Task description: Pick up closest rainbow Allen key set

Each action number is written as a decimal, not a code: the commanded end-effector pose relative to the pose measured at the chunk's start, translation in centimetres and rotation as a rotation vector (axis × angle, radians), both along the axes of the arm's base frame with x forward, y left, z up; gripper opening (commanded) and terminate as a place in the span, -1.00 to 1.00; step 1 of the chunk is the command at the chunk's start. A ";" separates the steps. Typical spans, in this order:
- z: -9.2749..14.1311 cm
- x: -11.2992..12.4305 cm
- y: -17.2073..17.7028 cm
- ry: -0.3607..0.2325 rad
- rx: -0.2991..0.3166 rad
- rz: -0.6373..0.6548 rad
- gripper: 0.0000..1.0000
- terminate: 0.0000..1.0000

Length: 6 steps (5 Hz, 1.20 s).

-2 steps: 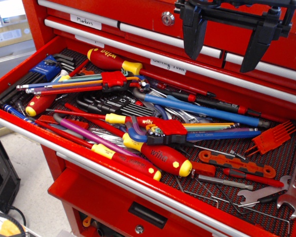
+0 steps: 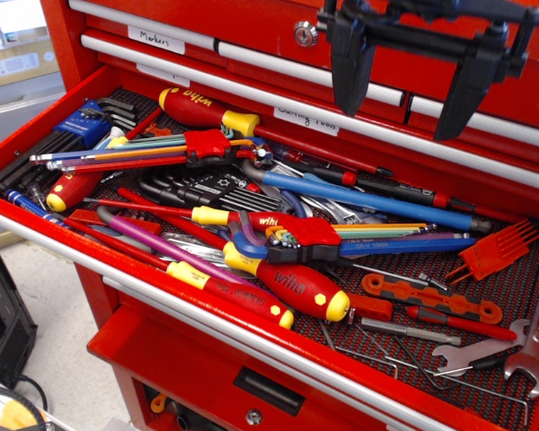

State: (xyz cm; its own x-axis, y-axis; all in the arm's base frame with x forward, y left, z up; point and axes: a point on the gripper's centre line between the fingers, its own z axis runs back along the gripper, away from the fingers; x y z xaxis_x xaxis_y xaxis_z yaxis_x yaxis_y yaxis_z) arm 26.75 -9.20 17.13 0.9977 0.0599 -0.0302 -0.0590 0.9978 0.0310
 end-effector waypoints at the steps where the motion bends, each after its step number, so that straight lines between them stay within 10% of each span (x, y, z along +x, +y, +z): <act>1: 1.0 2.8 1.0 -0.002 0.032 -0.328 1.00 -1.00; 6: -8.0 6.1 3.0 -0.188 0.004 -0.528 1.00 -1.00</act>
State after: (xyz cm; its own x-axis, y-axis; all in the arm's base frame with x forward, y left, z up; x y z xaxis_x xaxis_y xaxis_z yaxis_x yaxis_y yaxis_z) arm 32.56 -6.17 7.51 0.8906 -0.4392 0.1182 0.4356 0.8984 0.0567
